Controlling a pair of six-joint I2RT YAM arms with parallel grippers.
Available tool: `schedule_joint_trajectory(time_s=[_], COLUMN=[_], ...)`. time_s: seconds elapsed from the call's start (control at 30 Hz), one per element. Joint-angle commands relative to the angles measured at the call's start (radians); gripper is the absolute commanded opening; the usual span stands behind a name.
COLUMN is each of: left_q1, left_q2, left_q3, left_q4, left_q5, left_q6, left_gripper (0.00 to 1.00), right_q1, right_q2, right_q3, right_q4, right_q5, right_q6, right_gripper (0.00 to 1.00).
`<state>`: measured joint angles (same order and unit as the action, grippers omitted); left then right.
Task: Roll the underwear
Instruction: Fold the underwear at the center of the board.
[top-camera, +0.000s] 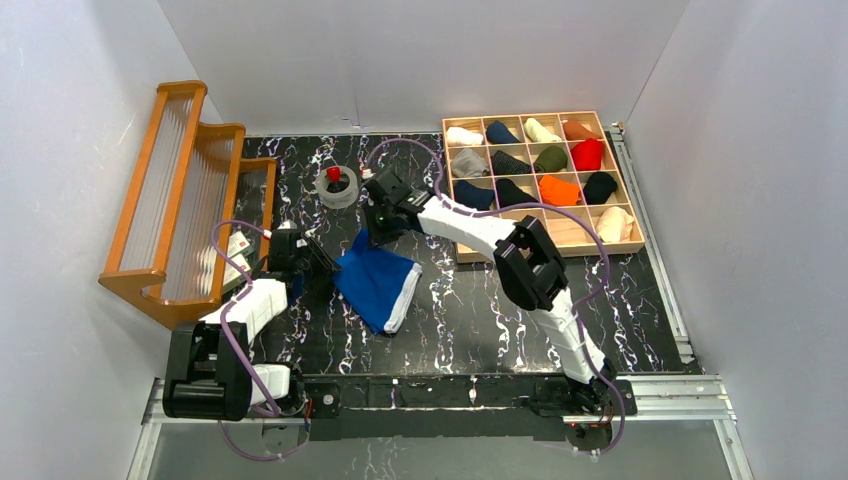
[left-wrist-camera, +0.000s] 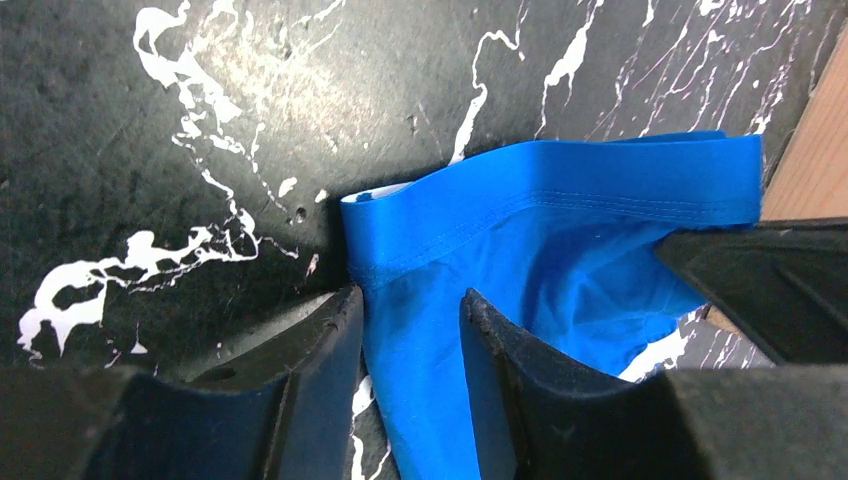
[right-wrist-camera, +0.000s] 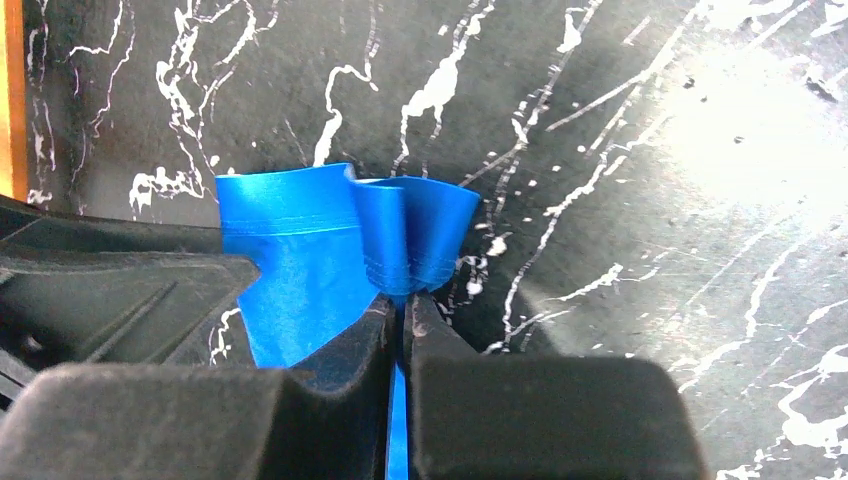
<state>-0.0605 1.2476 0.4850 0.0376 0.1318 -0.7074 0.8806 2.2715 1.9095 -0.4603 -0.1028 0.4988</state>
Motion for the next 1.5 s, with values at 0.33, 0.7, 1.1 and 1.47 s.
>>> schedule_joint_trajectory(time_s=[0.33,0.7,1.1,1.47], left_q1=[0.012,0.013,0.013,0.016], left_q2=[0.026,-0.026,-0.055,-0.209], left_q3=[-0.046,-0.073,-0.080,-0.037], left_q4=[0.094,0.094,0.063,-0.076], left_q5=[-0.005,0.015,0.018,-0.087], left_q6=[-0.027,-0.039,-0.027,-0.052], left_gripper=[0.27,0.18,0.20,0.62], right_q1=[0.149,0.172,0.162,0.155], right_q2=[0.106,0.154,0.208,0.148], right_q3=[0.243,0.271,0.185,0.029], right_q4=[-0.188,-0.133,-0.034,0.106], right_q5=[0.216,0.066,-0.052,-0.069], right_q6=[0.037,0.085,0.195,0.199], right_gripper=[0.13,0.16,0.17,0.21])
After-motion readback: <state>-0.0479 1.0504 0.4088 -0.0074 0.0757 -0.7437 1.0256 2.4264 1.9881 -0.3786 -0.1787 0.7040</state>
